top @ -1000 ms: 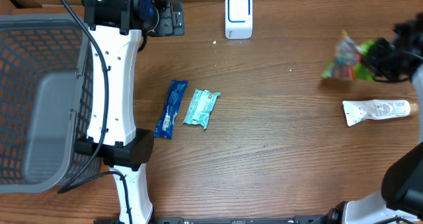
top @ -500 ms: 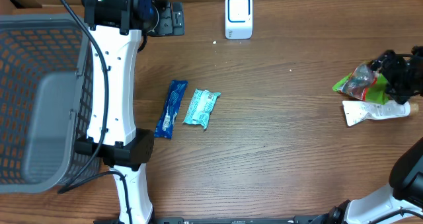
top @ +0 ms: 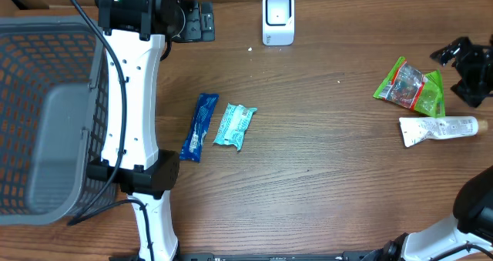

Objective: Scan the item barcode
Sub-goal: 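Move the snack bag right and drop it beside the tube, then reach the right gripper to the light-blue wipes pack and grasp it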

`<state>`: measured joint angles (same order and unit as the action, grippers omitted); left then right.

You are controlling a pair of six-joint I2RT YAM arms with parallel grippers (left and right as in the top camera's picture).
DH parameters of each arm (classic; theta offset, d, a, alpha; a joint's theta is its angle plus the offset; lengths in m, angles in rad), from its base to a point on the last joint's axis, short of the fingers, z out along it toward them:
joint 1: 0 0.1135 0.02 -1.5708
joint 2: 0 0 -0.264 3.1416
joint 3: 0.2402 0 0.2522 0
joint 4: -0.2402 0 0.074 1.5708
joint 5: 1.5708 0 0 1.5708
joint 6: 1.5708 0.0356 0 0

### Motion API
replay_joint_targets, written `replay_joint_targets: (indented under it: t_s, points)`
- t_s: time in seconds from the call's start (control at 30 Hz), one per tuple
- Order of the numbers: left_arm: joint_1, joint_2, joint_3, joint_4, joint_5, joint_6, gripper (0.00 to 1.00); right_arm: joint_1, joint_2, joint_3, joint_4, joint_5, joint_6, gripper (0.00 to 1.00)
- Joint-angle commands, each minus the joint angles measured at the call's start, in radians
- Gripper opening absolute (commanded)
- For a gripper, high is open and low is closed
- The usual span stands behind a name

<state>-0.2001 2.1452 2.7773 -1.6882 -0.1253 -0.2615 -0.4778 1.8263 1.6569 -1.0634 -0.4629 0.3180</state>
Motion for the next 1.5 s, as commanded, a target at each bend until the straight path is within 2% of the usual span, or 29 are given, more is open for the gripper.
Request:
replay_joint_targets:
  t_s: [0.0,0.07,0.17,0.27,0.43,0.6,0.73,1.0,1.3,1.47]
  points:
    - [0.01,0.007,0.007,-0.001,-0.013,0.0,1.0,0.033,-0.019,0.048,0.013,-0.124,0.0,1.0]
    - [0.01,0.007,0.007,-0.001,-0.013,0.0,1.0,0.083,-0.018,0.043,0.05,-0.238,0.0,1.0]
    - [0.01,0.007,0.007,-0.001,-0.013,0.0,1.0,0.169,-0.017,0.027,0.098,-0.249,0.001,1.0]
    - [0.01,0.007,0.007,-0.001,-0.013,0.0,1.0,0.291,-0.016,-0.009,0.148,-0.232,0.055,0.9]
    - [0.01,0.007,0.007,-0.001,-0.013,0.0,1.0,0.537,-0.016,-0.101,0.233,-0.04,0.315,0.75]
    - [0.01,0.007,0.007,-0.001,-0.013,0.0,1.0,0.772,-0.013,-0.198,0.372,0.157,0.531,0.78]
    - [0.01,0.007,0.007,-0.001,-0.012,0.0,1.0,0.918,-0.004,-0.25,0.478,0.281,0.643,0.78]
    - [0.01,0.007,0.007,-0.001,-0.013,0.0,1.0,1.096,0.114,-0.259,0.561,0.321,0.702,0.68]
    - [0.01,0.007,0.007,-0.001,-0.013,0.0,1.0,1.158,0.218,-0.259,0.558,0.227,0.708,0.57]
    - [0.01,0.007,0.007,-0.001,-0.013,0.0,1.0,1.181,0.246,-0.259,0.549,0.195,0.708,0.56]
